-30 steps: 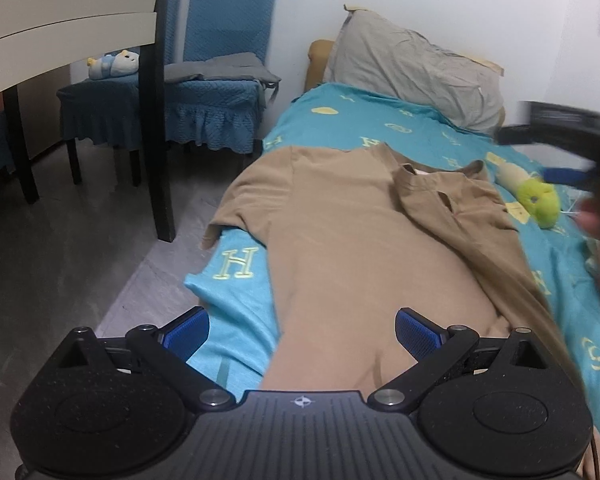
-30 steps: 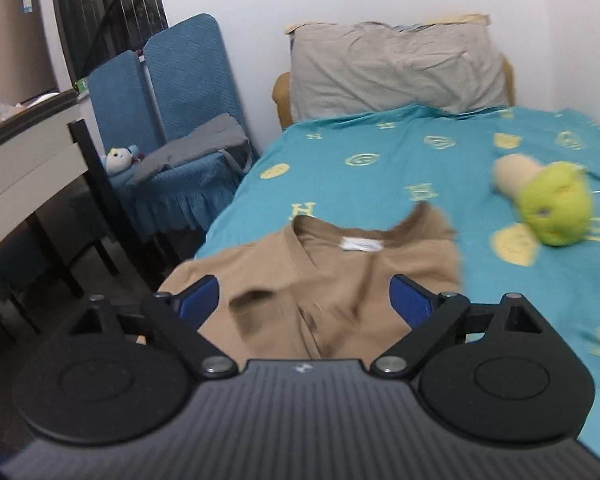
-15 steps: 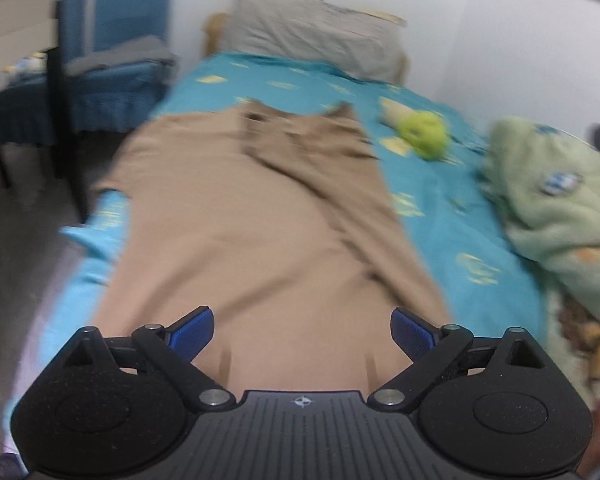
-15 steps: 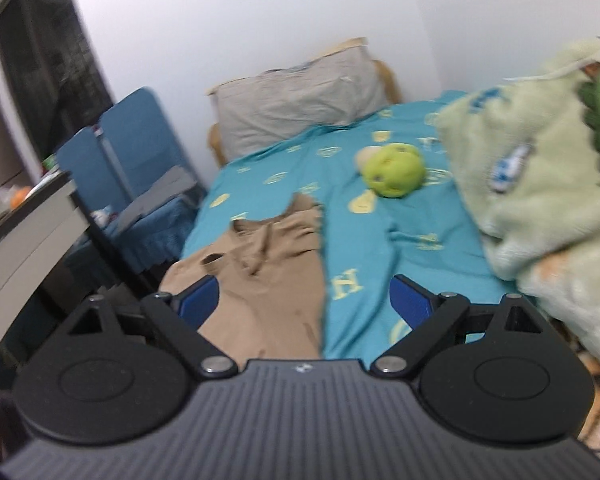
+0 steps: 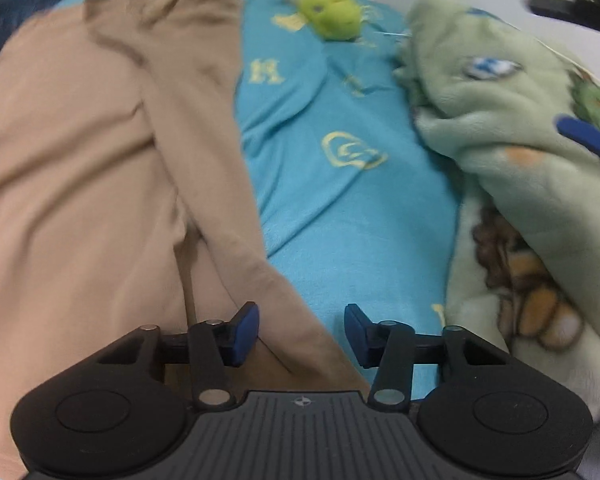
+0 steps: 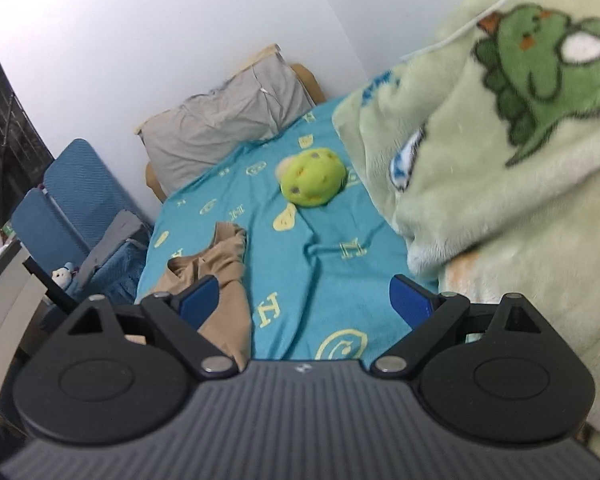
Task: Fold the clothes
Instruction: 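Move the left gripper to the opposite shirt side and grasp it, then fold the grasped side over the shirt body with the left gripper, release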
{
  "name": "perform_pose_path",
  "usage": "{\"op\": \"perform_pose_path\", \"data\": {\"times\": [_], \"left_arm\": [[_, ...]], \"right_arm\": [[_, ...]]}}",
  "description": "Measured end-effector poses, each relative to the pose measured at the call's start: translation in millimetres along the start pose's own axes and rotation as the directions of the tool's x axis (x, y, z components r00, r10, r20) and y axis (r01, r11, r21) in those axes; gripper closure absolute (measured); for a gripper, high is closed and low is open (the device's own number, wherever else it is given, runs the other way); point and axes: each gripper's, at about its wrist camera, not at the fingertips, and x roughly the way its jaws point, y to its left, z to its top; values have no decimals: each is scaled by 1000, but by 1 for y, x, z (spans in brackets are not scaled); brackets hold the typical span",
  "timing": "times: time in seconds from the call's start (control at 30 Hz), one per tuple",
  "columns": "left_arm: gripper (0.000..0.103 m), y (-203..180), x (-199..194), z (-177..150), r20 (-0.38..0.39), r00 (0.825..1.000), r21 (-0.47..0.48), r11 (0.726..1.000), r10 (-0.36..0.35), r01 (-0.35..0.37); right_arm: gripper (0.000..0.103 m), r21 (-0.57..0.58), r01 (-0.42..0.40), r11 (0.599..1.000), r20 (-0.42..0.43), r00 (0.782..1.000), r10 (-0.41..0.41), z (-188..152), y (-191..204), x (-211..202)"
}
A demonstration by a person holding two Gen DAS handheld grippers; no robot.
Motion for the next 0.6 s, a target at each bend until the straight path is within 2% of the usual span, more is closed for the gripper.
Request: {"op": "perform_pose_path", "data": {"times": [0.07, 0.17, 0.27, 0.33, 0.47, 0.53, 0.6], "left_arm": [[96, 7, 5, 2, 10, 1000, -56, 998, 6, -6], [99, 22, 1, 7, -6, 999, -134, 990, -40, 39], [99, 47, -15, 12, -5, 996, -225, 970, -93, 90], [99, 65, -32, 16, -1, 987, -290, 945, -161, 154], [99, 109, -68, 23, 24, 958, -383, 882, -287, 274], [99, 133, -82, 25, 27, 958, -405, 873, -285, 271], [99, 159, -91, 25, 24, 974, -391, 894, -227, 218]], "right_arm": [[9, -7, -2, 1000, -15, 1000, 1, -2, 1, 5], [9, 8, -20, 1000, -37, 999, 21, -3, -1, 10], [9, 38, -34, 999, -45, 998, 36, -3, -4, 9], [9, 49, -40, 998, -43, 998, 42, -2, -5, 8], [9, 31, -35, 999, -50, 998, 37, -3, 0, 8], [9, 16, -30, 999, -65, 997, 31, -4, 3, 11], [9, -1, -25, 1000, -82, 996, 25, -6, 6, 16]]}}
